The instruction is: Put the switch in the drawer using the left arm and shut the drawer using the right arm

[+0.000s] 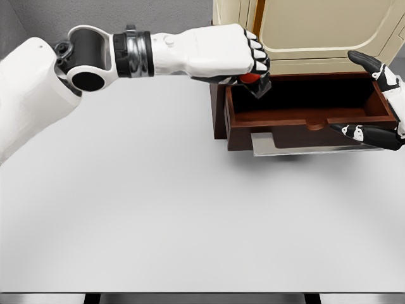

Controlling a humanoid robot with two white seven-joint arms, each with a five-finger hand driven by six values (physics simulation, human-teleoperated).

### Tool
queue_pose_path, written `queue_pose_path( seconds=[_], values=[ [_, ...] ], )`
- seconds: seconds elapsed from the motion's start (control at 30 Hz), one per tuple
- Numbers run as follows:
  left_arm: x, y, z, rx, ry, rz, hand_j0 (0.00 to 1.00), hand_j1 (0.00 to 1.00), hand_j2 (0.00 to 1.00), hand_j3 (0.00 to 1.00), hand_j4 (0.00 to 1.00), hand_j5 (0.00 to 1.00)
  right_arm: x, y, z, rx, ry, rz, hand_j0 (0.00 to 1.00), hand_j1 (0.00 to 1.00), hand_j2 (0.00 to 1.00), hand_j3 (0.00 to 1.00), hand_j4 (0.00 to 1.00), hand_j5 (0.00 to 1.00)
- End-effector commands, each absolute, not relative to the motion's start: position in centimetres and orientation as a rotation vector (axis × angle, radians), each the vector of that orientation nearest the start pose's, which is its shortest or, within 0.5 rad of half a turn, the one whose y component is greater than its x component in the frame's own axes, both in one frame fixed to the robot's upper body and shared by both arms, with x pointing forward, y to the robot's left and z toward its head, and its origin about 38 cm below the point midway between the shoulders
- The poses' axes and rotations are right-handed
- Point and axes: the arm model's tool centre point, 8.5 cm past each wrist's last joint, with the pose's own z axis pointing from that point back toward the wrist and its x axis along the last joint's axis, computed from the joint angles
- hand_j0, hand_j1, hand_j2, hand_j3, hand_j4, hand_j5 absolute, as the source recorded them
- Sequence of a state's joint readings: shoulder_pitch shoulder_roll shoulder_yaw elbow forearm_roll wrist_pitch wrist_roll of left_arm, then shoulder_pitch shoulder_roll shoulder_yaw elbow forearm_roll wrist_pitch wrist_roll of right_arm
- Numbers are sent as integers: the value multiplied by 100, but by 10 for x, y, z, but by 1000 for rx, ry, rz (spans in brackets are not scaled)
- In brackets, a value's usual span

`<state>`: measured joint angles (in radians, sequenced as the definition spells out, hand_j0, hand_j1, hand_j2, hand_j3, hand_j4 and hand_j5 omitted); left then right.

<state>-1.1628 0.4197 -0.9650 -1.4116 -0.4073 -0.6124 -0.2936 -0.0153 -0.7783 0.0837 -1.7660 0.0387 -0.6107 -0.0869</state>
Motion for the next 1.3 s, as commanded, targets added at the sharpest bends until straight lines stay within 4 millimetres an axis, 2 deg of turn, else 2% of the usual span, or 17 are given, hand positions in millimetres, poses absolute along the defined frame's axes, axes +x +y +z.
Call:
queue_pose_path(
  seconds=[0.0, 0.2, 0.43, 0.5, 0.63, 0.93, 1.1, 1.27],
  values=[
    [455, 59, 348, -338, 2119, 2314, 49, 49, 49, 49, 49, 49, 336, -349, 245, -381, -2214, 988, 100, 100, 100, 100, 100, 100],
    [459, 45, 347, -315, 2115, 2329, 49, 49, 49, 49, 49, 49, 336, -350, 245, -384, -2213, 987, 100, 100, 100, 100, 100, 100],
    [466, 48, 345, -326, 2126, 2347, 50, 50, 50, 50, 50, 50, 336, -349, 246, -384, -2214, 989, 100, 100, 100, 100, 100, 100],
    [470, 43, 343, -313, 2152, 2348, 50, 50, 50, 50, 50, 50, 336, -350, 245, -383, -2212, 989, 100, 100, 100, 100, 100, 100],
    [465, 27, 344, -272, 2167, 2319, 50, 50, 50, 50, 50, 50, 336, -350, 245, -384, -2211, 988, 100, 100, 100, 100, 100, 100],
    [467, 33, 340, -280, 2167, 2335, 50, 50, 50, 50, 50, 50, 336, -350, 245, -384, -2211, 988, 100, 100, 100, 100, 100, 100],
    [474, 54, 336, -329, 2155, 2380, 51, 51, 51, 51, 51, 51, 336, -350, 245, -384, -2211, 988, 100, 100, 100, 100, 100, 100],
    [478, 50, 334, -328, 2157, 2393, 51, 51, 51, 51, 51, 51, 336, -350, 245, -384, -2211, 988, 100, 100, 100, 100, 100, 100]
  ],
)
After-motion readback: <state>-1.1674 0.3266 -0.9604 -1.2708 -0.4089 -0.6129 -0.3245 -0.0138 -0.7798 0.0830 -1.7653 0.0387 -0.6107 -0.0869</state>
